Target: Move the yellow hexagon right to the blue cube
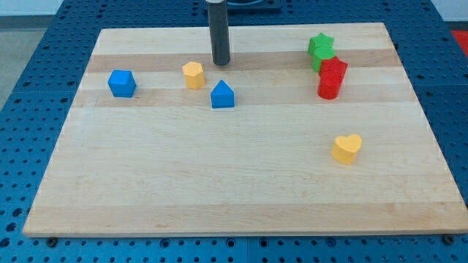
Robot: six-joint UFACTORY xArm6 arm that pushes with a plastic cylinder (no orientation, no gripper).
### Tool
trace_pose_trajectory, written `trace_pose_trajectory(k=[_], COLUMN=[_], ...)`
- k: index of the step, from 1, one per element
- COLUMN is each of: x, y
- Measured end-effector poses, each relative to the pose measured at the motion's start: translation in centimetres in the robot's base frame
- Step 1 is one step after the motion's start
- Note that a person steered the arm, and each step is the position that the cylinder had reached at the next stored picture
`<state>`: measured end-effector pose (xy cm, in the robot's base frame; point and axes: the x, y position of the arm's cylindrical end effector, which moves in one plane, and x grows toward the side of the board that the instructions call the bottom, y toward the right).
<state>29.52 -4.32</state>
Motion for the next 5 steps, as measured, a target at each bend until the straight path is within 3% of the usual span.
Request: trace_pose_trajectory(k=[5], x=[2.5], y=[-3.5])
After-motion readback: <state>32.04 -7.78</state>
